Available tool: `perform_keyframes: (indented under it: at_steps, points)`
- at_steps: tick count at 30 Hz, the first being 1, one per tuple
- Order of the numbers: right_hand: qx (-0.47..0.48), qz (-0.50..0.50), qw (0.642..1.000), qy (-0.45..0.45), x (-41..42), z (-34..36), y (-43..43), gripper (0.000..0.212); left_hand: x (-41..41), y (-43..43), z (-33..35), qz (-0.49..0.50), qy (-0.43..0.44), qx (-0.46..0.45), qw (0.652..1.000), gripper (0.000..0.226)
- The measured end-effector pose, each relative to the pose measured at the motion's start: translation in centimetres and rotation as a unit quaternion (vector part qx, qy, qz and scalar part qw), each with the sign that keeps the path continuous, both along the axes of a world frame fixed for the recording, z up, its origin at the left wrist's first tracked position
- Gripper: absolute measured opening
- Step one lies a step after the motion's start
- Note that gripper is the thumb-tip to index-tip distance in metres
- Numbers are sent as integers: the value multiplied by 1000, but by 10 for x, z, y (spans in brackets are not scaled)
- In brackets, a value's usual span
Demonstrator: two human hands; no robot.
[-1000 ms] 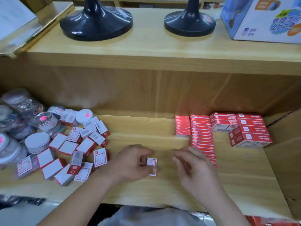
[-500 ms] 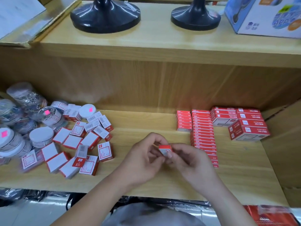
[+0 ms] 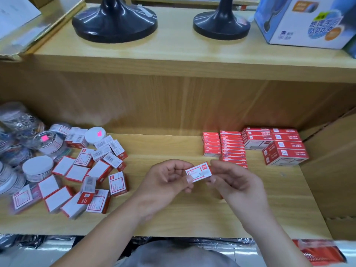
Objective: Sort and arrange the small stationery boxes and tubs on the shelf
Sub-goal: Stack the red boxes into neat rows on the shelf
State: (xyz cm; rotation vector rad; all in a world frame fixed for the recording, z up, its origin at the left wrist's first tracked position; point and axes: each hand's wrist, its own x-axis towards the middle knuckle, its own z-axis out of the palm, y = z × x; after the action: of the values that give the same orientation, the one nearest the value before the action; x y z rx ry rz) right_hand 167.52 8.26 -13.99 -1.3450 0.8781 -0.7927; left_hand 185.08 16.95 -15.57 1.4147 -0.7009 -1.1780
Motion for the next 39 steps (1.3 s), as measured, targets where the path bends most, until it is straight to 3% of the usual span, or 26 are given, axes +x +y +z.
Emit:
perform_keyframes:
  at_steps: [7, 11, 15, 22, 28, 33, 36, 39]
  points:
    - [-80, 17, 993, 88, -2, -5, -13, 24, -2, -14, -5, -7, -62, 1, 998, 16]
    - [-206, -7, 963, 175, -6, -11, -25, 29, -2, -37, -29, -6, -199, 0, 980, 19]
    - [-179, -35, 970, 161, -17, -14, -36, 23, -4, -72, -51, -2, -362, -36, 931, 19]
    - [-243, -84, 941, 218, -45, -18, -52, 16, -6, -94, -70, 51, -371, -26, 927, 14]
    - [-266, -87, 924, 259, -61, -23, -50, 18, -14, -94, -70, 26, -499, -44, 865, 12]
    - [-190, -48, 953, 231, -70, -24, -40, 51, -22, -96, -75, 27, -546, -32, 837, 14]
    - [-109, -64, 974, 188, -78, -32, -32, 38, -25, -95, -74, 19, -546, -24, 837, 17]
    - [-43, -60, 984, 163, -87, -39, -25, 49, -26, -91, -70, 20, -544, -18, 839, 14]
